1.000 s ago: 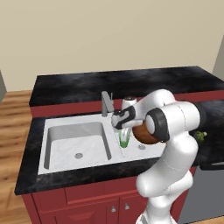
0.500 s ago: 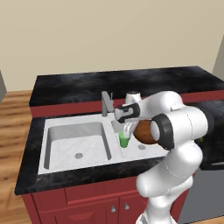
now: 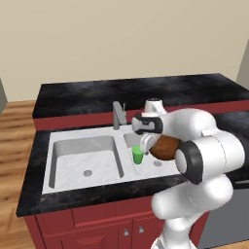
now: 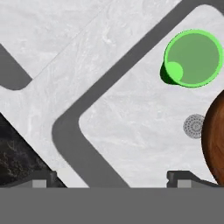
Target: Remove the broccoli and carrot from the sink. Then move the bowl and cup from the counter to the sink for washing.
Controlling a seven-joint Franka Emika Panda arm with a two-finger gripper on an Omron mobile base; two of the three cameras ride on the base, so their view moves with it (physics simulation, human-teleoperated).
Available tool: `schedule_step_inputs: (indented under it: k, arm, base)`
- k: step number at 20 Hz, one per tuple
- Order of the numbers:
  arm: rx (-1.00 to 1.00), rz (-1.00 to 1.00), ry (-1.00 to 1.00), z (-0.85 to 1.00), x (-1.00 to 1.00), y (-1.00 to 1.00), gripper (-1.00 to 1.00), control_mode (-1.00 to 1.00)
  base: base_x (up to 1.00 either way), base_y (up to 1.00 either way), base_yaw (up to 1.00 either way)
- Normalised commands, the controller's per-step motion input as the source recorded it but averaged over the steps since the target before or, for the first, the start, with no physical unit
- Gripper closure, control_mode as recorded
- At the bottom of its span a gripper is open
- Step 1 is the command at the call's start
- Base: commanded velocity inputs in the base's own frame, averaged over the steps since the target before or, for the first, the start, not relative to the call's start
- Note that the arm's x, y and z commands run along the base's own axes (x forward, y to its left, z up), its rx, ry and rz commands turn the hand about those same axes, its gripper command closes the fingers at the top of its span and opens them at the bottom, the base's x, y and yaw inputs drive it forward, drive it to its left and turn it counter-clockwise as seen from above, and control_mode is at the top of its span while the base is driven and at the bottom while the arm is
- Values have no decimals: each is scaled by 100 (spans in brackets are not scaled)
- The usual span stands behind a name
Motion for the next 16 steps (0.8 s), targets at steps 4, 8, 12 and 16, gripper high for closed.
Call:
schedule_step_inputs:
  k: [4, 8, 12, 16]
  arm:
    - [0, -10, -4, 30, -33, -4, -100, -100]
    - [0, -10, -8, 29, -34, -2, -100, -100]
    - [0, -11, -7, 26, -33, 0, -100, -100]
    - [0, -12, -5, 25, -34, -2, -100, -100]
  base:
    - [0, 0, 0]
    - [0, 0, 0]
    - [0, 0, 0]
    - [0, 0, 0]
